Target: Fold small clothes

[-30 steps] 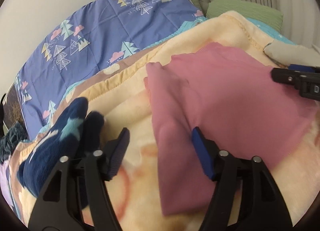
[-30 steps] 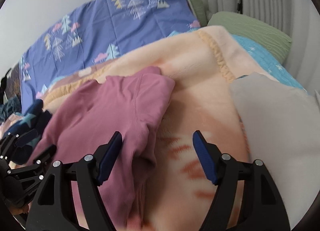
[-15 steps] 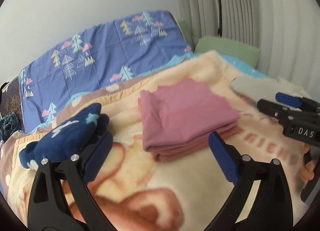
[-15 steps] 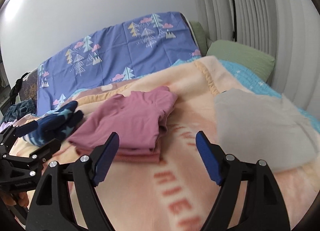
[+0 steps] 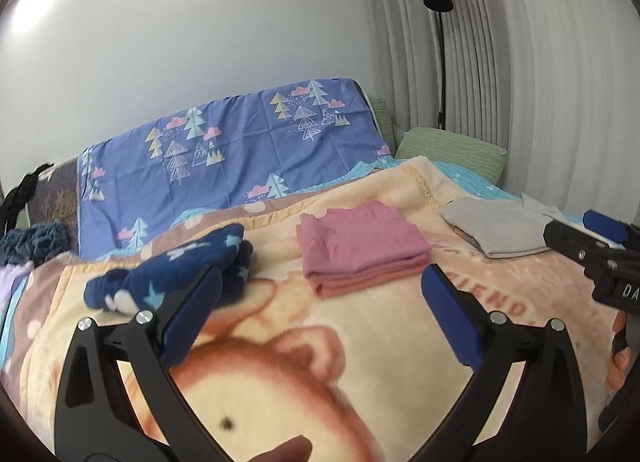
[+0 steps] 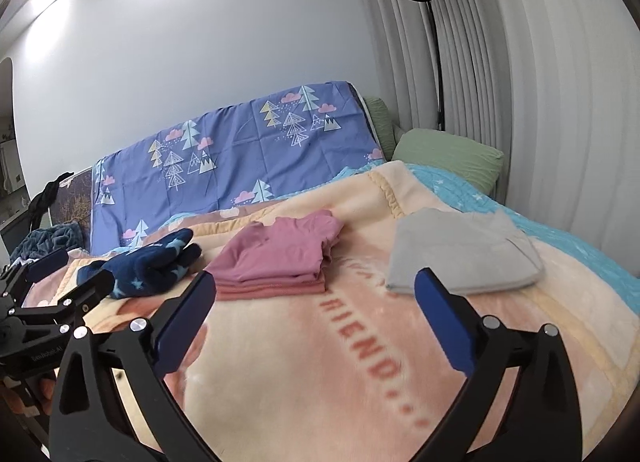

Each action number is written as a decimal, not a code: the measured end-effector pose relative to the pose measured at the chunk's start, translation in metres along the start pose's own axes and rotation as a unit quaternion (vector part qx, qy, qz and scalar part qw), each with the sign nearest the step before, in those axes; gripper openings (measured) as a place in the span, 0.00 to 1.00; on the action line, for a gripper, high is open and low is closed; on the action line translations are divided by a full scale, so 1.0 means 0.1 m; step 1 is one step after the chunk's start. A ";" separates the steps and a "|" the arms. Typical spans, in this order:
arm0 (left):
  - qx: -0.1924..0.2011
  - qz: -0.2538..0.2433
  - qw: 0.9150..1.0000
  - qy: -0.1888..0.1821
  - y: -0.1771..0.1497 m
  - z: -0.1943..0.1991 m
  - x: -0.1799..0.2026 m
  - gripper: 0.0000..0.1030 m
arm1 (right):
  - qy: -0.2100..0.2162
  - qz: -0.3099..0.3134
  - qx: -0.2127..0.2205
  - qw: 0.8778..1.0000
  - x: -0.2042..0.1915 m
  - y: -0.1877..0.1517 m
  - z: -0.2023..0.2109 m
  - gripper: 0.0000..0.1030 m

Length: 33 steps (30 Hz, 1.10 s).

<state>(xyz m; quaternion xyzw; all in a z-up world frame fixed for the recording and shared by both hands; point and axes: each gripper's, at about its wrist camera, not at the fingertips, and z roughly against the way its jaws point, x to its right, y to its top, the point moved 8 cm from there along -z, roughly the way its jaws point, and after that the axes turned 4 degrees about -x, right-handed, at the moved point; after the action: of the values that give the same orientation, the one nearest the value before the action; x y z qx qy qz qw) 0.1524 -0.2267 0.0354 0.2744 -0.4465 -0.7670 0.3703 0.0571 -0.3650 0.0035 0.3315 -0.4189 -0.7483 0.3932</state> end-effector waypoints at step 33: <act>-0.030 0.034 0.999 0.023 -0.61 1.08 0.07 0.98 | -0.016 0.027 -0.036 0.999 -0.22 -0.46 0.79 0.99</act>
<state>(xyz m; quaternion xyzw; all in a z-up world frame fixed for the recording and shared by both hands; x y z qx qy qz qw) 0.0472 -0.1599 0.0292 0.2651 -0.4235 -0.7607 0.4144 -0.0120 -0.3018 -0.0002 0.2935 -0.4064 -0.7573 0.4186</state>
